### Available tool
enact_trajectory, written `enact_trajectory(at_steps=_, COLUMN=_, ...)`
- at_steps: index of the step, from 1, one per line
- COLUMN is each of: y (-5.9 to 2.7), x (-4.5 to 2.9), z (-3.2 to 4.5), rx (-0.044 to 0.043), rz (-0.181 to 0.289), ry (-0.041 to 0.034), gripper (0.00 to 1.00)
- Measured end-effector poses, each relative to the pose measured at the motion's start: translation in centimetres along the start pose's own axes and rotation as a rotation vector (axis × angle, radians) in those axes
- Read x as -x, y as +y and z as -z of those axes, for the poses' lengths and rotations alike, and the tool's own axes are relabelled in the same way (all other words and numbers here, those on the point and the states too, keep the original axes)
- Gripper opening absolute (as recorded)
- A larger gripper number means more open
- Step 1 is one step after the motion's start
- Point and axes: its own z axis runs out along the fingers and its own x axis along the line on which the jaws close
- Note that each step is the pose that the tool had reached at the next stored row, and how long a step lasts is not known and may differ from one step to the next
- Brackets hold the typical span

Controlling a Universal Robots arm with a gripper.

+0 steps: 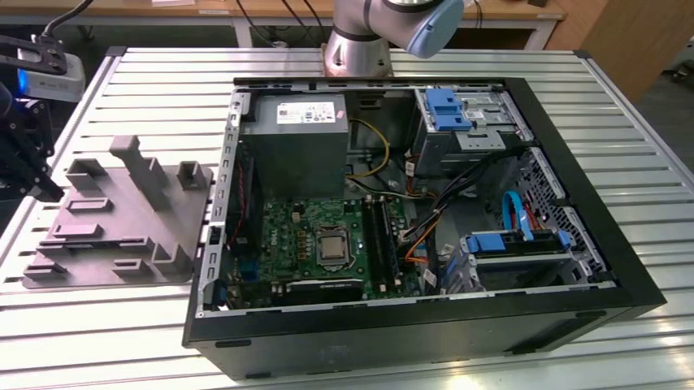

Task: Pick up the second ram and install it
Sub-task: 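Pick up the second ram and move it above second insertion slot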

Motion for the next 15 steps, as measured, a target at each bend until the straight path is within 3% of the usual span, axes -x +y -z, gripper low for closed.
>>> enact_trajectory(at_steps=7, y=0.11, x=0.00, z=-0.35, rx=-0.0019, rz=0.000, ry=-0.0003, gripper=0.10)
enact_trajectory(at_steps=15, y=0.44, x=0.05, z=-1.76, rx=-0.0066, rz=0.005, ry=-0.0008, gripper=0.10)
